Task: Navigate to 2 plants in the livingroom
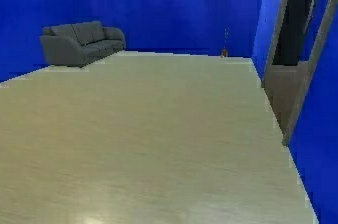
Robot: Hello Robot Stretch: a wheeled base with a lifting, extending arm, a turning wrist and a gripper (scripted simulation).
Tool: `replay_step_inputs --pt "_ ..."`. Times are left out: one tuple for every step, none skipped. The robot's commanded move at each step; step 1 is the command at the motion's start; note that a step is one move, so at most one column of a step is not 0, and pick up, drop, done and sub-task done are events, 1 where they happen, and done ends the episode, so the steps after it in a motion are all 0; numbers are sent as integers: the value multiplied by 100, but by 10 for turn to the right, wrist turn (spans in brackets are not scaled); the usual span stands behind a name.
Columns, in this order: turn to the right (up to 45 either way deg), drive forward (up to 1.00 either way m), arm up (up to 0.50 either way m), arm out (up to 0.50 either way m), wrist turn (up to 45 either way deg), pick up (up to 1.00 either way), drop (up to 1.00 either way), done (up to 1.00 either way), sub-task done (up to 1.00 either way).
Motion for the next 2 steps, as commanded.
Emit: replay_step_inputs --pt "-450 0 0 0 0 0 0 0 0" --pt "-270 0 0 0 0 0 0 0 0"
